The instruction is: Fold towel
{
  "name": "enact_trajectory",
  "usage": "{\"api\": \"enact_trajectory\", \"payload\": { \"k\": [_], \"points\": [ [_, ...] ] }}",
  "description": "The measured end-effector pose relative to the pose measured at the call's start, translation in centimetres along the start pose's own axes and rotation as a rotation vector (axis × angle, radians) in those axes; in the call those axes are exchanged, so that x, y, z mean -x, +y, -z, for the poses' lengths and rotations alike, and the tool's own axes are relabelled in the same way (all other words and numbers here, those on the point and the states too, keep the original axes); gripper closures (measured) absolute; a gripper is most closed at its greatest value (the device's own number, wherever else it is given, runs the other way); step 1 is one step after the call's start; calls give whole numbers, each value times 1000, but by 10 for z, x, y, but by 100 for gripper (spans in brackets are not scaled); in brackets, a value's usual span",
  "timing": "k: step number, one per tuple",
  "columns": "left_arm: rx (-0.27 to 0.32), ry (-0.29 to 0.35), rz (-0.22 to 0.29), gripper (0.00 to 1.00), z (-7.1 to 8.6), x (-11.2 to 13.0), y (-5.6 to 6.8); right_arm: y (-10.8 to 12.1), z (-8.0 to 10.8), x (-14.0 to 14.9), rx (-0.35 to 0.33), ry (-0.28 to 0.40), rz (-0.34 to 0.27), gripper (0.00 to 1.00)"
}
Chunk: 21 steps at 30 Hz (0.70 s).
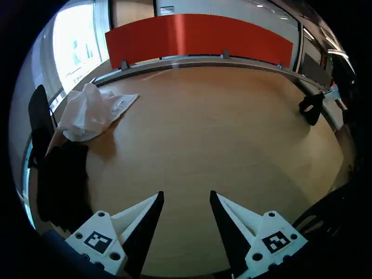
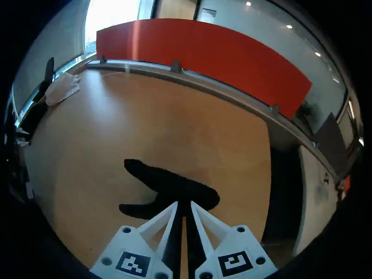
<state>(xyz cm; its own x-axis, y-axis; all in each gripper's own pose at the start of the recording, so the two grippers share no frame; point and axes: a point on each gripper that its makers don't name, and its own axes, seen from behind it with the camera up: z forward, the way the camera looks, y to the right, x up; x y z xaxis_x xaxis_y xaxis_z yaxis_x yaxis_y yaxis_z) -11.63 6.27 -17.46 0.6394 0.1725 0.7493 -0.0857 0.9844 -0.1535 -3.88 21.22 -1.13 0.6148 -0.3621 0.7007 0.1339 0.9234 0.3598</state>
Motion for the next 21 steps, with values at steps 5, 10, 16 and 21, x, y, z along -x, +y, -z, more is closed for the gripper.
{"api": "enact_trajectory", "payload": {
  "k": [5,10,16,21],
  "points": [
    [-4,-3,-2,28,2,2,-2,4,-3,35,18,-24,-46,96],
    [-7,-7,-10,27,3,4,-4,11,-7,68,44,-59,-94,96],
    [-10,-11,-17,28,4,5,-4,20,-10,100,78,-113,-127,96],
    [-11,-11,-22,28,5,5,-3,23,-13,122,102,-170,-147,96]
  ]
}}
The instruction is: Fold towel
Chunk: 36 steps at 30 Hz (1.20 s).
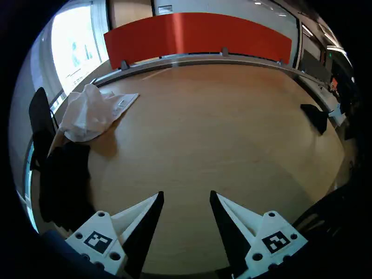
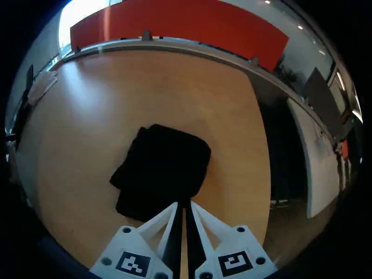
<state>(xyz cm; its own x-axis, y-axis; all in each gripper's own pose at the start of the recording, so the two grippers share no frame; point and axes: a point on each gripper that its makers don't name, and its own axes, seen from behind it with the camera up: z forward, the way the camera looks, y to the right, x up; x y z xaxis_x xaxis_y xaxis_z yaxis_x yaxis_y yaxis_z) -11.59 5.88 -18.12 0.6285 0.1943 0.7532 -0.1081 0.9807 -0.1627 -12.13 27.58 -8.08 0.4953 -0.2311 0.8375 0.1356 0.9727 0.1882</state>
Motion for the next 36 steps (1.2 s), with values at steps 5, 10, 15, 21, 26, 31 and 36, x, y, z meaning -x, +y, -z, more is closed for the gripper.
{"api": "enact_trajectory", "payload": {
  "k": [5,10,15,21,26,31,36],
  "points": [
    [-2,-1,-7,27,1,0,0,5,-6,16,29,-43,-23,95],
    [-6,-4,-10,28,2,2,0,10,-9,31,52,-80,-46,92],
    [-8,-9,-12,28,3,5,0,12,-13,45,69,-117,-59,80],
    [-9,-12,-15,28,3,6,2,15,-14,54,90,-131,-60,58],
    [-6,-12,-14,28,2,6,4,19,-12,54,105,-124,-51,43],
    [-4,-13,-21,28,2,5,5,25,-11,54,126,-123,-53,40],
    [-4,-14,-24,28,2,4,6,36,-12,60,171,-137,-81,40]
  ]
}}
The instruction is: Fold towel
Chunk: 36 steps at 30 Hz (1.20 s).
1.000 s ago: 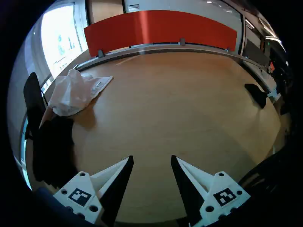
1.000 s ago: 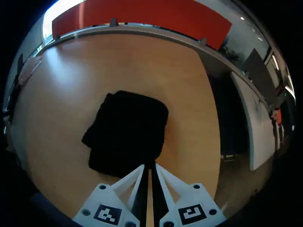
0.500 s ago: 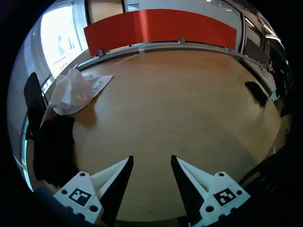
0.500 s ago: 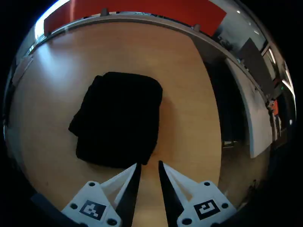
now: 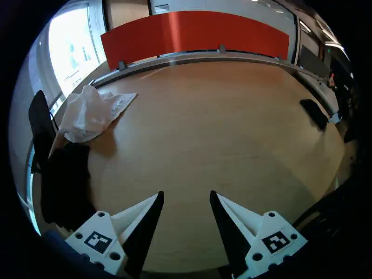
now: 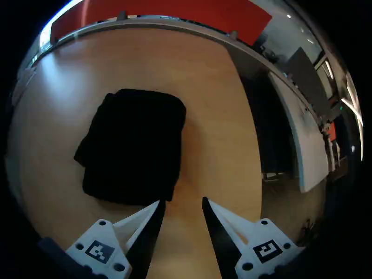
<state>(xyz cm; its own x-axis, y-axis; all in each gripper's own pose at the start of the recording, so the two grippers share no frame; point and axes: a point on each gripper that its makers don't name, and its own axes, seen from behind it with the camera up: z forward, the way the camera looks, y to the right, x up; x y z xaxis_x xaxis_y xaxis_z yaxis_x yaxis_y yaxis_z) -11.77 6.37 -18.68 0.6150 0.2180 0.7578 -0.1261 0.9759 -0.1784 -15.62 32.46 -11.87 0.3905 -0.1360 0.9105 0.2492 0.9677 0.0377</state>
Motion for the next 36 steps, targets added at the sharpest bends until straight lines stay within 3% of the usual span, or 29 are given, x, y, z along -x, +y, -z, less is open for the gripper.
{"api": "enact_trajectory", "payload": {
  "k": [6,15,26,36],
  "points": [
    [-4,-3,-2,28,0,1,-1,8,-3,6,28,-22,-34,40],
    [-3,-2,-1,27,-2,-1,-1,-4,6,0,-12,17,9,34],
    [3,1,0,28,-3,-3,0,-54,17,-25,-130,116,34,34],
    [-12,4,17,28,1,1,-8,-116,16,-45,-220,161,86,34]
  ]
}}
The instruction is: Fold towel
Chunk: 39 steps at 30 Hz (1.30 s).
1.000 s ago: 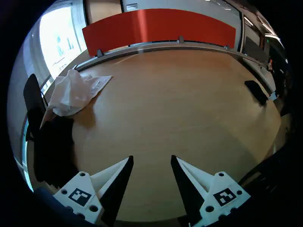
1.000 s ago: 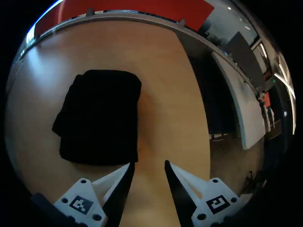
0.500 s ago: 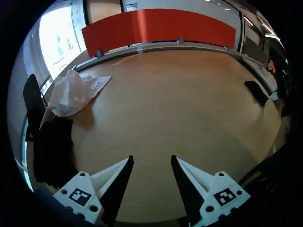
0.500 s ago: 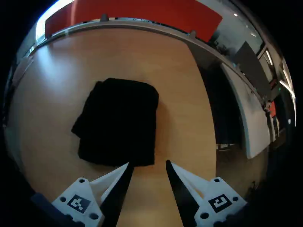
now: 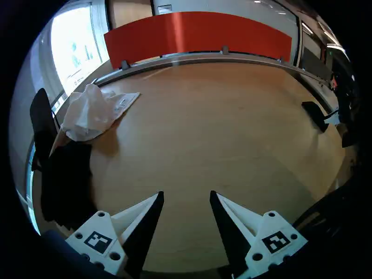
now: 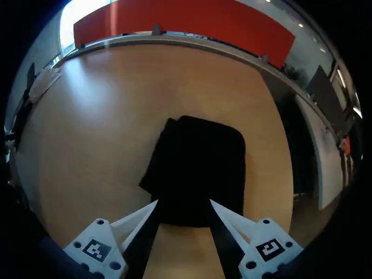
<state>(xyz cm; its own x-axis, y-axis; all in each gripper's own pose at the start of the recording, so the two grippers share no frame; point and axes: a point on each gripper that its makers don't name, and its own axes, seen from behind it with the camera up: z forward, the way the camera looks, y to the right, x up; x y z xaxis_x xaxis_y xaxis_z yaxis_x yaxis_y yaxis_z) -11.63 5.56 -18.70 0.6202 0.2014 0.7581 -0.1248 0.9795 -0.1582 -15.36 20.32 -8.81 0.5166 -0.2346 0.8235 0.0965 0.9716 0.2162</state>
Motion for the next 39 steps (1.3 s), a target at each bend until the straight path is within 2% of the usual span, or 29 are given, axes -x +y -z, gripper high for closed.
{"api": "enact_trajectory", "payload": {
  "k": [6,9,13,17,24,31,39],
  "points": [
    [-10,-1,7,28,2,4,-5,-30,-9,-10,-46,12,38,34],
    [-13,-3,13,28,3,7,-7,-37,-14,-10,-52,7,55,34],
    [-16,-5,16,28,4,8,-9,-39,-18,-9,-48,-4,69,38],
    [-19,-6,17,28,4,10,-9,-38,-20,-8,-43,-8,69,48],
    [-18,-7,18,28,4,11,-9,-39,-20,-11,-50,1,54,74],
    [-15,-6,14,28,3,10,-8,-41,-17,-15,-66,8,39,90],
    [-12,-1,20,28,0,9,-7,-31,-5,-24,-58,35,27,95]
  ]
}}
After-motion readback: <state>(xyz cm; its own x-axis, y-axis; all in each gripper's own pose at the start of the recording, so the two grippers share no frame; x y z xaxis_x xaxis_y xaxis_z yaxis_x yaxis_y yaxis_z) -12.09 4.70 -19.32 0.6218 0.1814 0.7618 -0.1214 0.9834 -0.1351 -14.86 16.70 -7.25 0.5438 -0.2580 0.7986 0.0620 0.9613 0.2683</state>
